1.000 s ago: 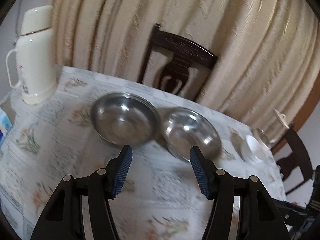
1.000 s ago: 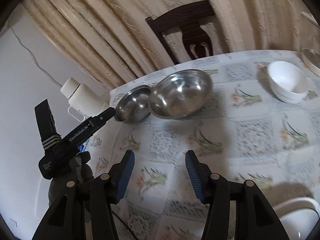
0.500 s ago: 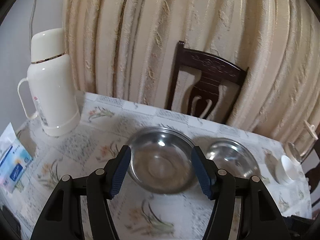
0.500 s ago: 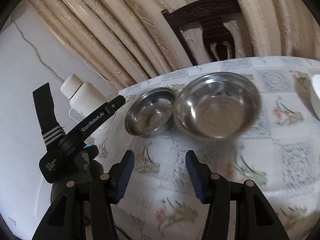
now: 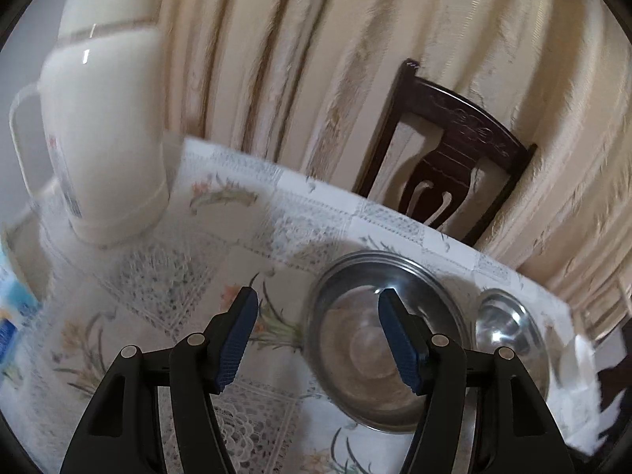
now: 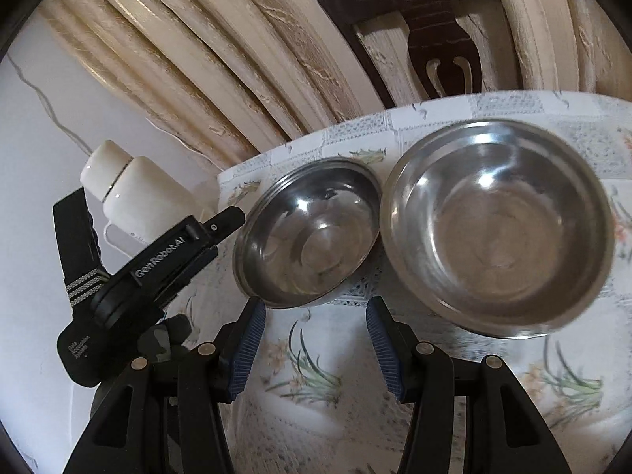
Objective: Organize plates and bowls
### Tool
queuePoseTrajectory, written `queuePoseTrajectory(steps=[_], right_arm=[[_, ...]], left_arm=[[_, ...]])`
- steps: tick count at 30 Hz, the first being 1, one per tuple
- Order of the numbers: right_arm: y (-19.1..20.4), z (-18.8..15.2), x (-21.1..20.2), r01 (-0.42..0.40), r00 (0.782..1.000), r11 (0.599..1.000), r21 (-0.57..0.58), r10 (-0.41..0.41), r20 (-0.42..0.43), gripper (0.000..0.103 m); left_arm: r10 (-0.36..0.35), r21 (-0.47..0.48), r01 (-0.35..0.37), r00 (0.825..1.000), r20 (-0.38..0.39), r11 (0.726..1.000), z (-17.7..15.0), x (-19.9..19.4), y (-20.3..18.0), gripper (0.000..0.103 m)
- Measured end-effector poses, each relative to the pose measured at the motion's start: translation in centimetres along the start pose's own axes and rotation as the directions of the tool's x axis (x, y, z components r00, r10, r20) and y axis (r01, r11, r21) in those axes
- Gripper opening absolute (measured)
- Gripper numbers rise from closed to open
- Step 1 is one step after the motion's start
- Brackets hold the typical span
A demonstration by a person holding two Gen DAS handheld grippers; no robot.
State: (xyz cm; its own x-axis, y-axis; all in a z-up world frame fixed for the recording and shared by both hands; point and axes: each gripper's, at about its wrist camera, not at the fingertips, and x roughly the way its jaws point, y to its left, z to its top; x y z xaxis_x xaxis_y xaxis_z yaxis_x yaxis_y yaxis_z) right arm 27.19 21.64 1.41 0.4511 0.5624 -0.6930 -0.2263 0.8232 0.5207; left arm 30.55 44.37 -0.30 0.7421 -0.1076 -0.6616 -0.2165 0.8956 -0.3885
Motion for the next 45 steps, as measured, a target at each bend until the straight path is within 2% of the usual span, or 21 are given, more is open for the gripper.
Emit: queuePoseTrajectory(steps=[2, 7, 15, 19, 24, 28, 31, 35, 36, 45], right_arm=[[0.1, 0.0, 0.6, 0.013, 1.0, 1.0, 0.004, -0.013, -0.002, 0.056], [0.0, 0.3, 1.8, 0.044, 0.999, 0.998, 0.037, -0.044, 0.001, 0.056], [-0.2, 0.9, 4.9, 0.141, 0.99, 0.989, 0.05, -0.14, -0.019, 0.057], [-0.4, 1.2, 5.7, 0.16, 0.987, 0.986, 0.044, -0.159, -0.025, 0.057], [0.4, 1.0, 5.9, 0.168, 0.985, 0.985, -0.026, -0.169, -0.024, 0.057], [1.5, 0.6, 5.9, 0.175, 0.984, 0.981, -0.087, -0.177, -0.017, 0.056], [2.3, 0.4, 5.5, 0.175, 0.984, 0.977, -0.125, -0.177, -0.003, 0.051], [2.2, 0.3, 5.4, 0.15, 0.988, 0.983, -0.108, -0.153, -0.024, 0.047], [2.1, 0.3, 5.3, 0.192, 0.98, 0.977, -0.097, -0.196, -0.034, 0.047], [3.3, 0.5, 2.9, 0.107, 0.994, 0.993, -0.05, -0.108, -0.034, 0.046]], left_arm=[[-0.042, -0.045, 0.041, 0.999, -0.031, 0.998, 0.0, 0.8, 0.9, 0.065], [-0.072, -0.064, 0.068, 0.996, -0.059, 0.996, -0.3, 1.8, 1.0, 0.065], [-0.065, -0.091, 0.057, 0.993, -0.097, 0.994, -0.7, 3.2, 1.5, 0.065], [-0.083, -0.119, 0.068, 0.989, -0.124, 0.991, -1.2, 4.2, 1.9, 0.065], [-0.103, -0.12, 0.09, 0.989, -0.11, 0.989, -1.3, 4.3, 2.0, 0.063], [-0.125, -0.104, 0.114, 0.987, -0.103, 0.988, -1.4, 3.9, 1.6, 0.049], [-0.138, -0.081, 0.131, 0.987, -0.086, 0.988, -1.1, 3.3, 0.8, 0.045], [-0.114, -0.056, 0.11, 0.992, -0.061, 0.992, -0.6, 2.3, 0.3, 0.045], [-0.114, -0.059, 0.11, 0.992, -0.059, 0.992, -0.5, 2.2, 0.3, 0.045], [-0.114, -0.069, 0.113, 0.993, -0.011, 0.991, 0.6, 0.0, 0.5, 0.045]])
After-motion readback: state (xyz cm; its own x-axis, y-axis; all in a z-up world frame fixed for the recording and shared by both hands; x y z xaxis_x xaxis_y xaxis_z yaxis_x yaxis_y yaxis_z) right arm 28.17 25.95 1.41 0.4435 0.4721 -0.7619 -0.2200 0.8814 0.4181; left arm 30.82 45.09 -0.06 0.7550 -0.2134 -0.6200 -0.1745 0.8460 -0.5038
